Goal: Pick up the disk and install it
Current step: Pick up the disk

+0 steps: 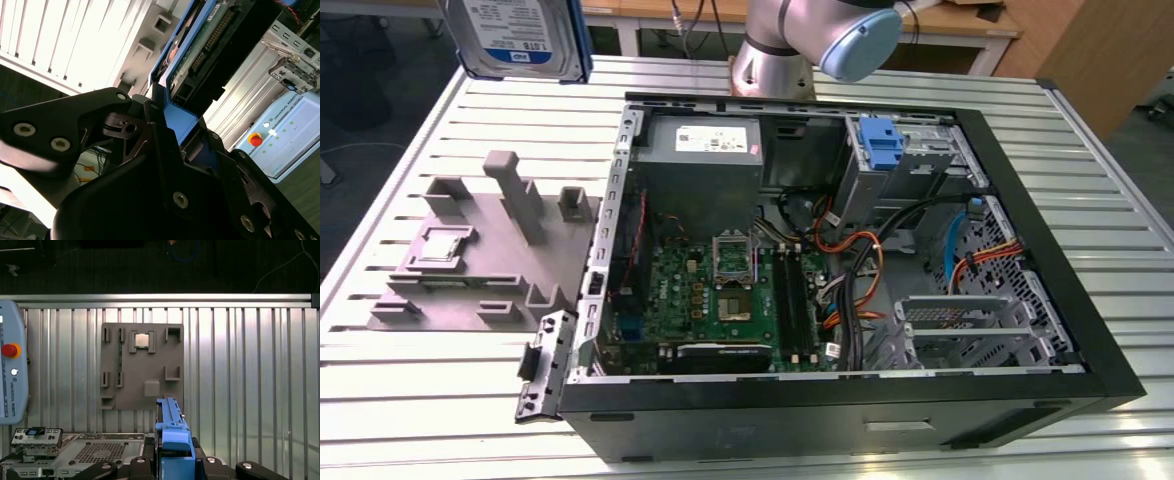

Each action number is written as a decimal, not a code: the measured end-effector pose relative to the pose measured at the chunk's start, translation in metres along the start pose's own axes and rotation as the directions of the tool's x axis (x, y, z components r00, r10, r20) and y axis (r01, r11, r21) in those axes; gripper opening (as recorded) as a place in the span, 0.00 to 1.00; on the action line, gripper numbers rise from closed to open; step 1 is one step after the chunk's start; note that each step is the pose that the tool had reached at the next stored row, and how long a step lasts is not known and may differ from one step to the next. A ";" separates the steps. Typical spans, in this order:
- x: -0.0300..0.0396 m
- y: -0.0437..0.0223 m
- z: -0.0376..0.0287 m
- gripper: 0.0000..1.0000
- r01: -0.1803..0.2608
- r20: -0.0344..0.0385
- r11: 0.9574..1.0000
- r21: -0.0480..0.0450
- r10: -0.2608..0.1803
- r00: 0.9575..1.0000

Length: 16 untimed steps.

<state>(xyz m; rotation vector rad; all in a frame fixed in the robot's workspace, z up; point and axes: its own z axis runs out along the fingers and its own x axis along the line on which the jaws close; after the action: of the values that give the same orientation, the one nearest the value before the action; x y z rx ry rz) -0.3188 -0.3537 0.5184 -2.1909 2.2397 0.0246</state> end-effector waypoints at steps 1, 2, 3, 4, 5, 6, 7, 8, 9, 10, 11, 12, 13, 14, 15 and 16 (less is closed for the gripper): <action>0.0000 -0.0004 0.0000 0.37 0.000 0.000 1.000 0.000 0.000 1.000; 0.0000 -0.0006 0.0000 0.37 0.000 0.000 1.000 0.000 0.000 1.000; 0.0000 -0.0009 0.0000 0.37 0.000 0.000 1.000 0.000 0.000 1.000; 0.0000 -0.0011 0.0000 0.37 0.000 0.000 1.000 0.000 0.000 1.000; 0.0000 -0.0013 0.0000 0.37 0.000 0.000 1.000 0.000 0.000 1.000; 0.0000 -0.0015 0.0000 0.37 0.000 0.000 1.000 0.000 0.000 1.000; 0.0000 -0.0017 0.0000 0.37 0.000 0.000 1.000 0.000 0.000 1.000; 0.0000 -0.0019 0.0001 0.37 0.000 0.000 1.000 0.000 0.000 1.000; 0.0000 -0.0021 0.0000 0.37 0.000 0.000 1.000 0.000 0.000 1.000; -0.0001 -0.0023 0.0000 0.37 0.000 0.000 1.000 0.000 0.000 1.000; -0.0001 -0.0026 0.0000 0.37 0.000 0.000 1.000 0.000 0.000 1.000; -0.0001 -0.0027 0.0000 0.37 0.000 0.000 1.000 0.000 0.000 1.000; -0.0001 -0.0029 0.0000 0.37 0.000 0.000 1.000 0.000 0.000 1.000; -0.0001 -0.0030 0.0000 0.37 0.000 0.000 1.000 0.000 0.000 1.000; -0.0001 -0.0031 0.0000 0.37 0.000 0.000 1.000 0.000 0.000 1.000; -0.0001 -0.0032 0.0000 0.37 0.000 0.000 1.000 0.000 0.000 1.000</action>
<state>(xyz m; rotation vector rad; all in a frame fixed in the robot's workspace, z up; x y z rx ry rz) -0.3156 -0.3537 0.5184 -2.1908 2.2397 0.0246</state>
